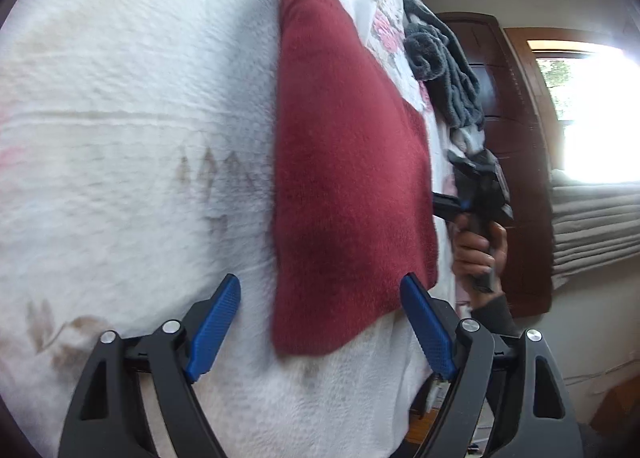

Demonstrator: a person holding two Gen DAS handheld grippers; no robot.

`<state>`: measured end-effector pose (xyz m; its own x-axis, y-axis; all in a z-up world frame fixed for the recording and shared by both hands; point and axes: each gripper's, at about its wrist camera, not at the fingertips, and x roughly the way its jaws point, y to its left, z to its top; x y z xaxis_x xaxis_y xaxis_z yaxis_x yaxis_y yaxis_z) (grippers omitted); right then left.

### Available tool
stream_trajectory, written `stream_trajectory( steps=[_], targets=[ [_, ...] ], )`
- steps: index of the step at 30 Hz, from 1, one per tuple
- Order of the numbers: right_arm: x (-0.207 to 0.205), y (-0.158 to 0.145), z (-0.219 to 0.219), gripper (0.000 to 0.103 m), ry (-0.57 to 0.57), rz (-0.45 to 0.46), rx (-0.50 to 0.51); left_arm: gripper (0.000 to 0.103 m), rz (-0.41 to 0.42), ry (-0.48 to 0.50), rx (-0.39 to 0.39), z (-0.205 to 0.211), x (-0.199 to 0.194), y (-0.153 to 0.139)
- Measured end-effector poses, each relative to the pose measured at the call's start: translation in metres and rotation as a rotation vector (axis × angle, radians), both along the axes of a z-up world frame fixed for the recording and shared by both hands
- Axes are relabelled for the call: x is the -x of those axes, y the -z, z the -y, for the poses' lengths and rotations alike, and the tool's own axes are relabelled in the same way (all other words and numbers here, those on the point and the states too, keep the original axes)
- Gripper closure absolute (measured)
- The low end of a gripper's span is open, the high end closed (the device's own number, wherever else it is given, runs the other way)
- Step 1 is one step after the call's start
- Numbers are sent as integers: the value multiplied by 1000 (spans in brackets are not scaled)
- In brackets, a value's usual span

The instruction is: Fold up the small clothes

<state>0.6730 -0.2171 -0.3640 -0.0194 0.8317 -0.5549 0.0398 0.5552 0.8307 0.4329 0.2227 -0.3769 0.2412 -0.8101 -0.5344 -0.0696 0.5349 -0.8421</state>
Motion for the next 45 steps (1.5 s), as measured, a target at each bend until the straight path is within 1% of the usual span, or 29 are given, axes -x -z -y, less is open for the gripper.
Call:
stream_trajectory(
  steps=[5, 8, 12, 14, 15, 16, 17, 18, 19, 20, 23, 27, 31, 33, 36, 39, 42, 44, 45],
  targets=[
    [-7, 0, -16, 22, -73, 19, 5, 21, -8, 22, 66, 10, -13, 11],
    [-11, 0, -26, 22, -95, 23, 19, 22, -10, 51, 79, 23, -17, 14],
    [-17, -1, -43, 22, -112, 40, 29, 22, -27, 74, 49, 39, -22, 14],
    [-18, 2, -45, 23, -114, 41, 43, 23, -47, 77, 12, 44, -23, 15],
    [-18, 3, -48, 28, -115, 43, 53, 26, -61, 66, -3, 46, -25, 15],
    [-18, 3, -51, 38, -113, 47, 61, 37, -83, 57, -23, 45, -25, 15],
    [-17, 3, -52, 44, -112, 49, 62, 47, -100, 50, -28, 44, -25, 16],
    [-15, 3, -53, 55, -109, 48, 59, 51, -112, 40, -19, 43, -24, 16],
    [-14, 2, -53, 60, -101, 56, 60, 56, -118, 33, -12, 41, -23, 15],
    [-12, -2, -53, 62, -90, 68, 64, 59, -119, 30, -12, 40, -23, 13],
    [-6, -14, -55, 67, -68, 97, 75, 64, -108, 22, -32, 37, -19, 4],
    [6, -44, -65, 70, -50, 148, 90, 67, -75, 6, -47, 32, -14, -16],
    [19, -74, -75, 70, -33, 181, 89, 68, -31, -8, -47, 20, -3, -46],
    [29, -91, -82, 70, -34, 195, 75, 68, 5, -10, -60, 11, 10, -68],
    [47, -114, -101, 70, -53, 220, 42, 68, 39, -26, -69, -3, 33, -92],
    [70, -131, -125, 70, -87, 237, -2, 68, 66, -59, -73, -26, 71, -111],
    [97, -131, -158, 70, -135, 231, -44, 68, 67, -105, -81, -49, 118, -116],
    [116, -122, -180, 70, -174, 214, -62, 68, 46, -148, -89, -66, 156, -108],
    [130, -113, -195, 70, -201, 201, -65, 68, 25, -171, -84, -74, 175, -100]
  ],
)
